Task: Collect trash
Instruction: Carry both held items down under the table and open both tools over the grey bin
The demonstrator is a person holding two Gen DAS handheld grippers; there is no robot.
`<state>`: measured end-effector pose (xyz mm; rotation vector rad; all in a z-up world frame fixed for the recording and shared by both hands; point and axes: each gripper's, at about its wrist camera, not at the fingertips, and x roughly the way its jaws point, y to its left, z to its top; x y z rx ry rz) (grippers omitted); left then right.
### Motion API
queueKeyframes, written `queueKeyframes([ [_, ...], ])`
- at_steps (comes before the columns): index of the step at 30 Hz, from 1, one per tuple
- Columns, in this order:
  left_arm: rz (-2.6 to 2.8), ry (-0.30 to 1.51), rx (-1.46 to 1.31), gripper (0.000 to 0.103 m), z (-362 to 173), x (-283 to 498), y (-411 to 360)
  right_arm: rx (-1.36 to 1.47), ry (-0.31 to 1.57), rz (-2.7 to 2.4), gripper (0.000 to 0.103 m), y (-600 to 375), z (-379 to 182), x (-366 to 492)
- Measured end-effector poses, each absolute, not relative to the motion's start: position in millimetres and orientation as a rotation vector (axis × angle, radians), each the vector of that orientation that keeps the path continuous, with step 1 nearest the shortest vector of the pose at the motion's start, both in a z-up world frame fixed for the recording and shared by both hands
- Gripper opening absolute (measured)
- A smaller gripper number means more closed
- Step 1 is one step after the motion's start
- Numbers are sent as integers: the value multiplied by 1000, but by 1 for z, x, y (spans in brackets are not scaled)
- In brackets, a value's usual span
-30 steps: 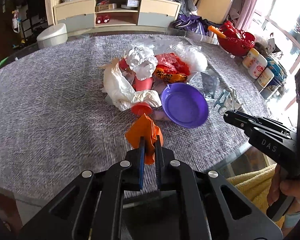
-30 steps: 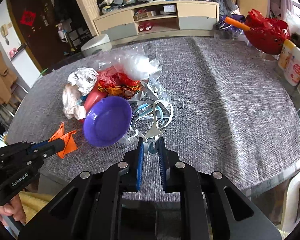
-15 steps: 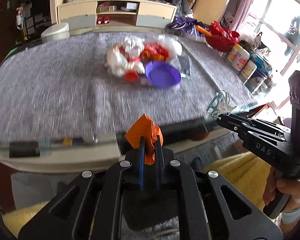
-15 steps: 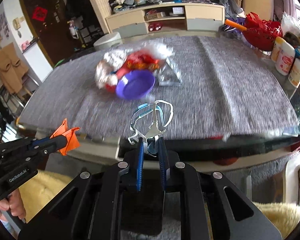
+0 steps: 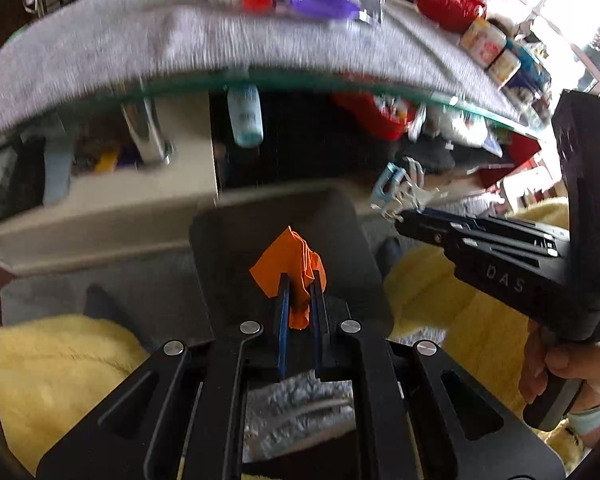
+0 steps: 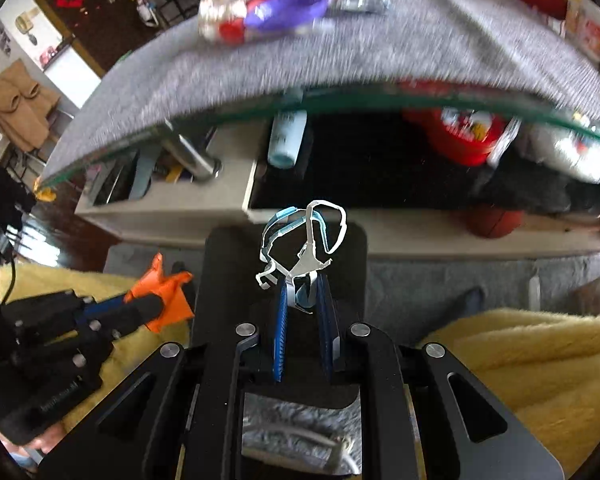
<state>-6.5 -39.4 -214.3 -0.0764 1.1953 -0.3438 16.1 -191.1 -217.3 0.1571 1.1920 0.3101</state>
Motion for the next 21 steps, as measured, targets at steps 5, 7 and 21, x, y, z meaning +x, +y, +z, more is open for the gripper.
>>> queueKeyframes([
  [5,-357,1261,-98,8,-236,-11,-41,173,1240,314,18,-189,-235,14],
  [7,-359,1279,-107,9,-241,-10,-41,177,1244,317,18,-188,-235,14],
  [21,-340,1268,-96,39,-240,-8,-40,192,1176,251,65,-199,-215,20],
])
